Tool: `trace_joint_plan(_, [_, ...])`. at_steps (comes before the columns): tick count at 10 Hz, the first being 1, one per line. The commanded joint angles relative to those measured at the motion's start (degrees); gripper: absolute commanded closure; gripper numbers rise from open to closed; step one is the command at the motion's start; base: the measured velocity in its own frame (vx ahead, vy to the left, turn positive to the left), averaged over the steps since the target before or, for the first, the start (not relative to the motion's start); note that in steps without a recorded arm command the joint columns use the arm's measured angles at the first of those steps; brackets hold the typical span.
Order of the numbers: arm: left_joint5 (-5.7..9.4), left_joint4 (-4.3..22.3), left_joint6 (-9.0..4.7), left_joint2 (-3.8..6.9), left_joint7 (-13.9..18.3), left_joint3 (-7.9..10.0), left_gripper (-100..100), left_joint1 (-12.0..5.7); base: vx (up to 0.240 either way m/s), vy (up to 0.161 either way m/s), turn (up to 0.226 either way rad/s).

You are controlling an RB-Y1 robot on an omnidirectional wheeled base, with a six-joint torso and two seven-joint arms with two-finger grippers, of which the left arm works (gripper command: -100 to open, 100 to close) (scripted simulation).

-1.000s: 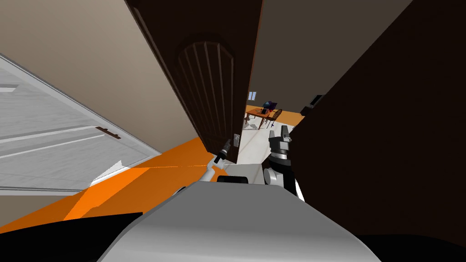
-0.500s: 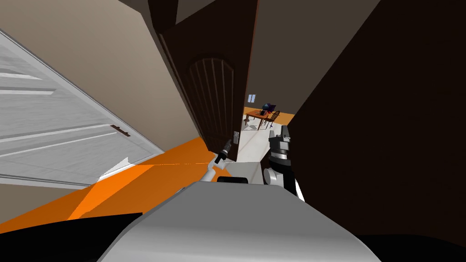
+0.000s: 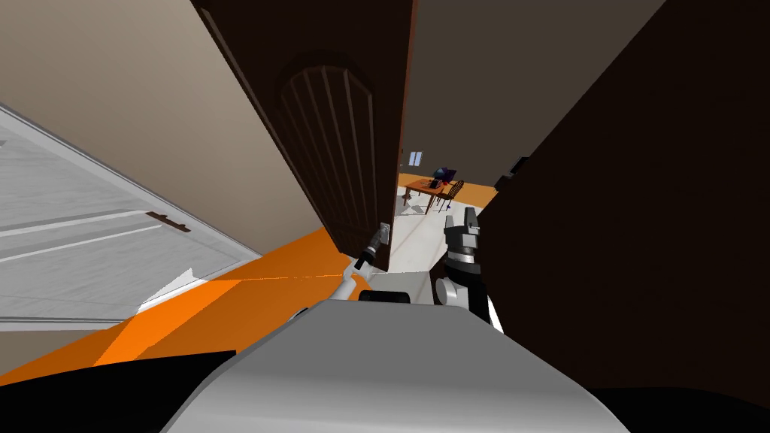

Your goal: Push the door open

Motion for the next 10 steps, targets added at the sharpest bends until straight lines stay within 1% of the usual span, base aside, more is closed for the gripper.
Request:
trace_joint_plan(1, [-0.06, 0.31, -0.19, -0.32, -0.12, 0.29, -100, -0.21, 0.211, -0.059, -0.02])
trace_joint_plan(2, [-0.09, 0.54, -0.33, -0.65, -0.18, 0.48, -100, -0.37, 0.176, -0.06, -0.03])
trace_joint_plan(3, [-0.07, 0.35, -0.23, -0.44, -0.12, 0.34, -100, -0.24, 0.076, -0.029, -0.001])
trace_joint_plan(4, [-0.07, 0.35, -0.23, -0.44, -0.12, 0.34, 100, -0.24, -0.008, 0.004, 0.005])
trace_joint_plan(9, [-0.07, 0.35, -0.23, -0.44, -0.12, 0.34, 100, -0.24, -0.016, 0.006, 0.0])
trace_joint_plan(10, [0.54, 0.31, -0.1, 0.42, -0.93, 0.05, 100, 0.09, 0.079, 0.002, 0.175])
